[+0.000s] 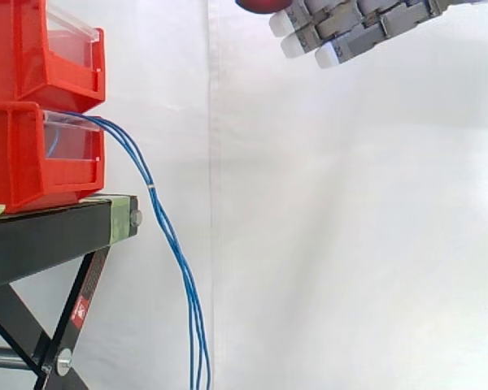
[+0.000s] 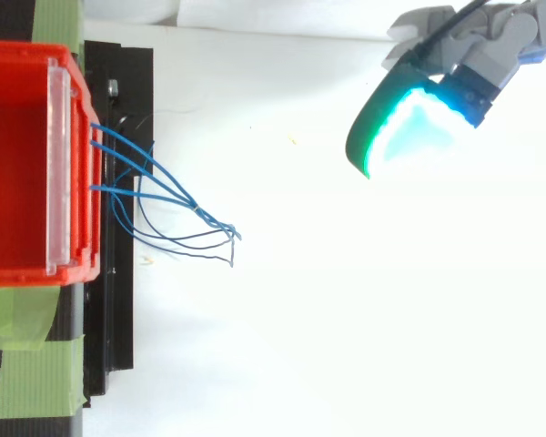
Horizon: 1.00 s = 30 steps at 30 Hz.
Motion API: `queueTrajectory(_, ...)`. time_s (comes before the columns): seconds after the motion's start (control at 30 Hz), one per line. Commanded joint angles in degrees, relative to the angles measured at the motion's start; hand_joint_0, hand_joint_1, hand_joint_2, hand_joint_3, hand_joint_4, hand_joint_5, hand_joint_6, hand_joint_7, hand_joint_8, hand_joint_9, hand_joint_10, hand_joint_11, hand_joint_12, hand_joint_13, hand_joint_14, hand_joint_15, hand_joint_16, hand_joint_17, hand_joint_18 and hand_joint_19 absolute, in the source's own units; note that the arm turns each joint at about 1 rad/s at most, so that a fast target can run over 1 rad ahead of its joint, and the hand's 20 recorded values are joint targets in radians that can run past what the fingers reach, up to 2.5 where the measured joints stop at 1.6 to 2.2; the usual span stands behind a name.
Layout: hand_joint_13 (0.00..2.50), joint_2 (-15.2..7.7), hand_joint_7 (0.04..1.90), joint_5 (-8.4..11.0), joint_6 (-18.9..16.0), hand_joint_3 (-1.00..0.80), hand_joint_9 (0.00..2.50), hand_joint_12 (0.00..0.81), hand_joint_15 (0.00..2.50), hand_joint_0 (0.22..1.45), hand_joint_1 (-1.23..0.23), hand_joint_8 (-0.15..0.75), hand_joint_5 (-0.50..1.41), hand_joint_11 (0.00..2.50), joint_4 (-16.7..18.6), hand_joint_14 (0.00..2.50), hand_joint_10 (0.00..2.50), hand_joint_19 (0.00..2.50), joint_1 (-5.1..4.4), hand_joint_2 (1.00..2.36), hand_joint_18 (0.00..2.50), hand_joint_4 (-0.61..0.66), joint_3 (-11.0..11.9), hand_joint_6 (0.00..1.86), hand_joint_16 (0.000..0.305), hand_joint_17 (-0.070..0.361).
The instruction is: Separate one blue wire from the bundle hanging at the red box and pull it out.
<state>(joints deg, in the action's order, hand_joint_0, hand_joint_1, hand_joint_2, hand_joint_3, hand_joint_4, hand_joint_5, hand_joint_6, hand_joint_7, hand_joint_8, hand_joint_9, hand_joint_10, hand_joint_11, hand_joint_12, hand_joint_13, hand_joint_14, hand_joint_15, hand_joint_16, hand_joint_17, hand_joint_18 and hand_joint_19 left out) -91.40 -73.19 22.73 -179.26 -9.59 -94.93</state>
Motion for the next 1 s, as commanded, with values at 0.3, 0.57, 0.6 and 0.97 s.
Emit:
queueTrajectory(0.3,0.21,-0.01,0.73,0.15,0.82,-0.5,0.35,0.37,0.15,0.55,-0.55,0.289,-0.22,0.11,-0.3,0.0,0.0,0.3,-0.61,1.0,0.14,0.27,-0.08,0.5,0.055,0.123)
queueTrajectory(0.57,0.22,-0.01,0.74,0.15,0.82,-0.5,0.36,0.371,0.15,0.55,-0.55,0.29,-0.22,0.11,-0.39,0.01,0.0,0.31,-1.13,1.0,0.14,0.28,-0.17,0.5,0.055,0.123)
queueTrajectory(0.6,0.22,-0.01,0.74,0.06,0.91,-0.5,0.36,0.371,0.15,0.55,-0.55,0.291,-0.22,0.12,-0.48,0.01,0.0,0.31,-1.22,1.0,0.15,0.28,-0.52,0.5,0.055,0.124)
queueTrajectory(0.97,0.23,-0.01,0.77,0.06,0.12,-0.5,0.38,0.371,0.15,0.55,-0.56,0.293,-0.21,0.13,5.67,0.0,0.0,0.3,-1.49,1.0,0.16,0.29,-9.22,0.5,0.055,0.123)
